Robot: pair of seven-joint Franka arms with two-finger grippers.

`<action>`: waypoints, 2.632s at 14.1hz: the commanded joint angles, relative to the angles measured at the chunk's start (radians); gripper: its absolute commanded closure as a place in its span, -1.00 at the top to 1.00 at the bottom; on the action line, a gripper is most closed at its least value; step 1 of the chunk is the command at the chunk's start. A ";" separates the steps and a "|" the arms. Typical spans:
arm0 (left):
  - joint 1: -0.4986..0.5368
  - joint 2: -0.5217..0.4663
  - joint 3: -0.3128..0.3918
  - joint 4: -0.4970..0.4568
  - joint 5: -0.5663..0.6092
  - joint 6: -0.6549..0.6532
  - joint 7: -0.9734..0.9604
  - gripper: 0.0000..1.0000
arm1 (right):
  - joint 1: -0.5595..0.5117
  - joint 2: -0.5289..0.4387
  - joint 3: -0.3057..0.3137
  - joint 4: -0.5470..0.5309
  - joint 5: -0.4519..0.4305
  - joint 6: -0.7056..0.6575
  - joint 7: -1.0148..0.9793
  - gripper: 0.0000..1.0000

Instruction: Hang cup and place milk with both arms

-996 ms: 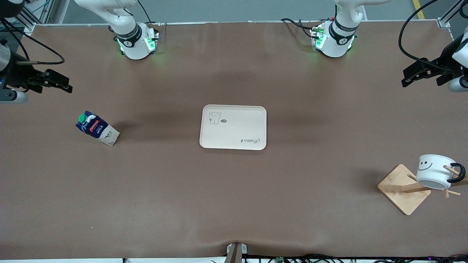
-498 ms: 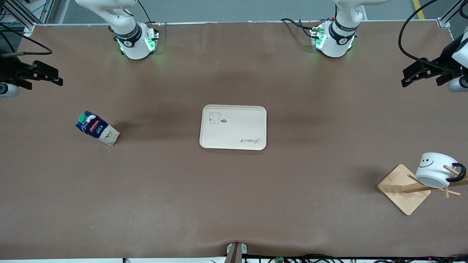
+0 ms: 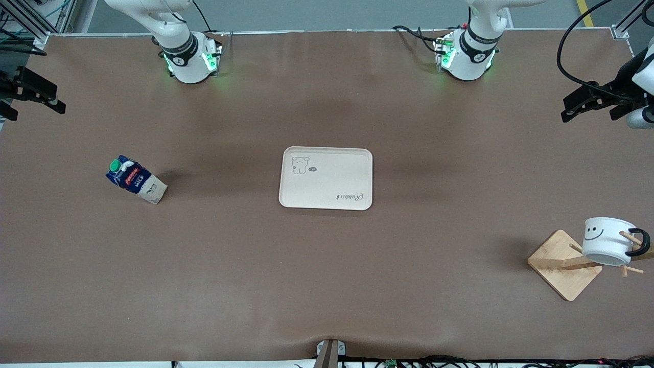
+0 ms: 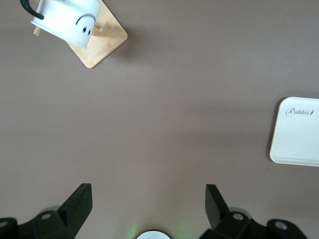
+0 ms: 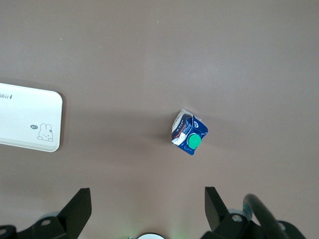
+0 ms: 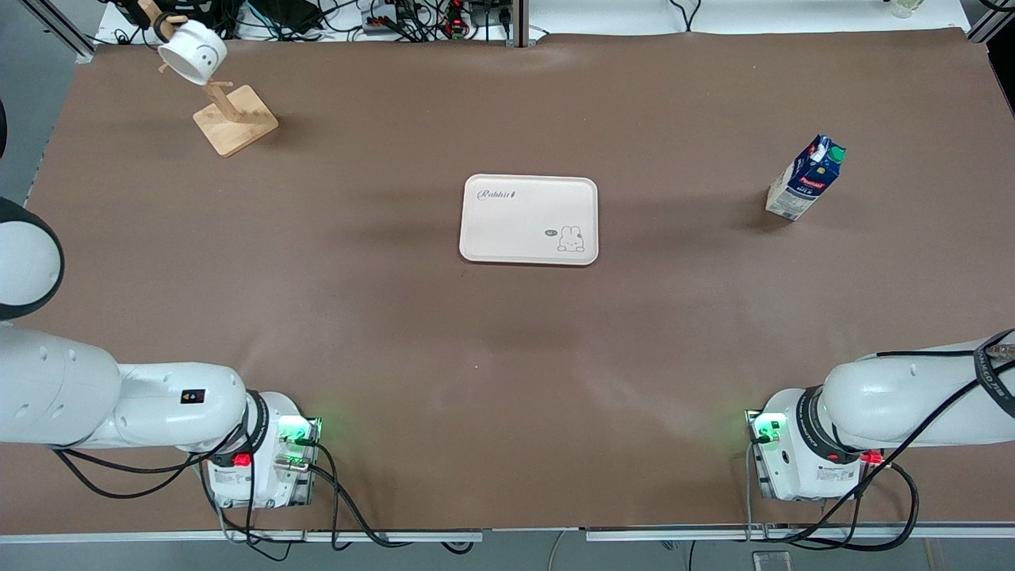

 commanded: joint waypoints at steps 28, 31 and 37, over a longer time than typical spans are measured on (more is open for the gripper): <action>-0.006 -0.009 -0.005 -0.004 0.001 0.011 -0.010 1.00 | -0.015 0.073 -0.004 -0.056 -0.100 -0.029 -0.008 1.00; -0.006 -0.001 -0.006 0.001 0.000 0.011 -0.010 1.00 | -0.024 0.073 -0.004 -0.064 -0.085 -0.025 -0.011 1.00; -0.004 0.000 -0.005 0.015 0.000 0.010 -0.005 1.00 | -0.053 0.071 -0.004 -0.068 -0.028 -0.006 -0.015 1.00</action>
